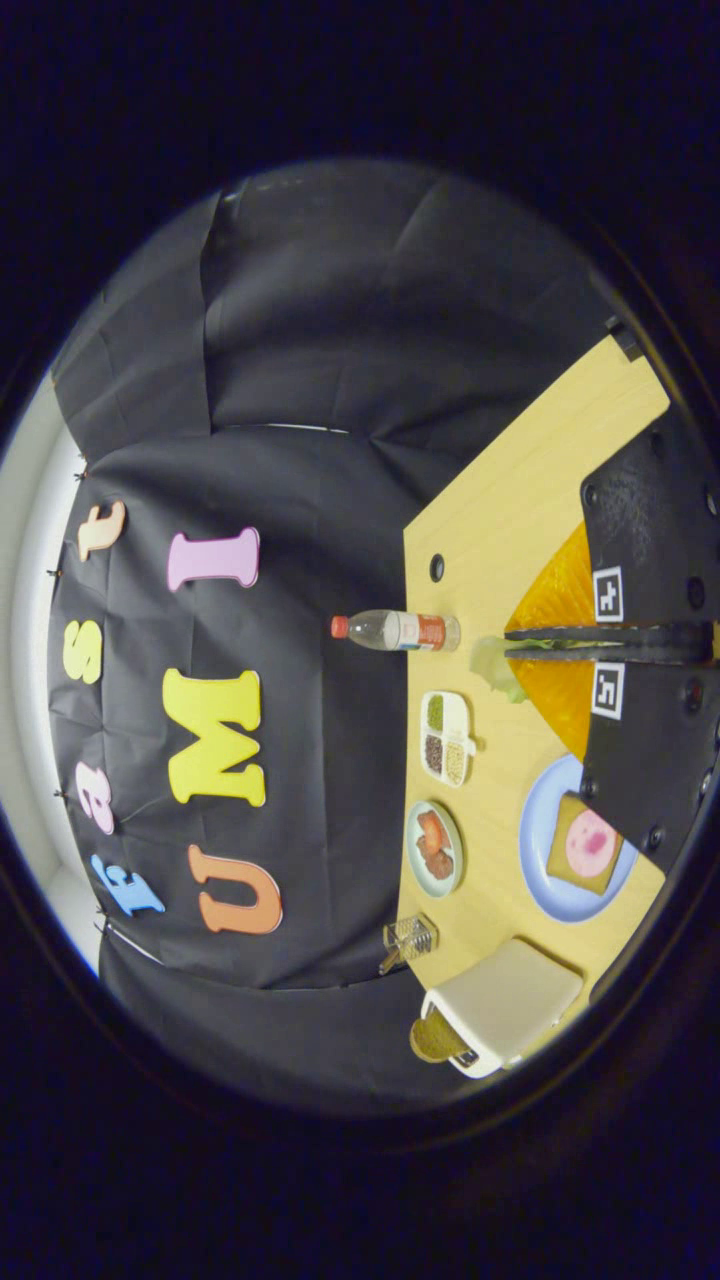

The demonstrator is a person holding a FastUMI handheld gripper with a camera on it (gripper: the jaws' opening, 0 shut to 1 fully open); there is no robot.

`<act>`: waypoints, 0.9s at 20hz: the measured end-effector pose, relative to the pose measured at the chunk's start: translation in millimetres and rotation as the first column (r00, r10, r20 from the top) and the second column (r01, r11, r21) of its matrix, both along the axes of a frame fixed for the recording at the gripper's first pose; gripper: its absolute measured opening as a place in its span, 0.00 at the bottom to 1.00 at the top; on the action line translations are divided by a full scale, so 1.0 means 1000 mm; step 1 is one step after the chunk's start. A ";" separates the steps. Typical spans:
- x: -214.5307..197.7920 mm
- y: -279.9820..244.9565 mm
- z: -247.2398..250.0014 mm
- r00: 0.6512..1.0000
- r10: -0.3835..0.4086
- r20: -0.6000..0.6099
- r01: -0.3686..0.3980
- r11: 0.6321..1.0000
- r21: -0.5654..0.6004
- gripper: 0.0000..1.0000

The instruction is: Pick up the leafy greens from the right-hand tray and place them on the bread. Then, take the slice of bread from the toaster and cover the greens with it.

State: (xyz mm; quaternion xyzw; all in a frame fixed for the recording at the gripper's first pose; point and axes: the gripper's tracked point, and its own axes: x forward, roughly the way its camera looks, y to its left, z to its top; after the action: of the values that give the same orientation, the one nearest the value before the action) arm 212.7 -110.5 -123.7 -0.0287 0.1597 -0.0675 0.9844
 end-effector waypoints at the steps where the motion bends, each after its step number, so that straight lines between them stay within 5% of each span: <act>1: 0.000 0.011 0.002 1.000 0.006 0.006 -0.006 1.000 -0.001 0.00; 7: 0.004 0.078 0.000 0.998 0.055 0.015 -0.054 0.998 -0.022 0.00; 18: -0.003 0.214 -0.045 0.965 0.260 -0.044 -0.258 0.965 0.034 0.00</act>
State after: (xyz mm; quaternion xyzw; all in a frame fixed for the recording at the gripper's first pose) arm 209.4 103.7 -169.2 -0.0371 0.1789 0.0647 0.9810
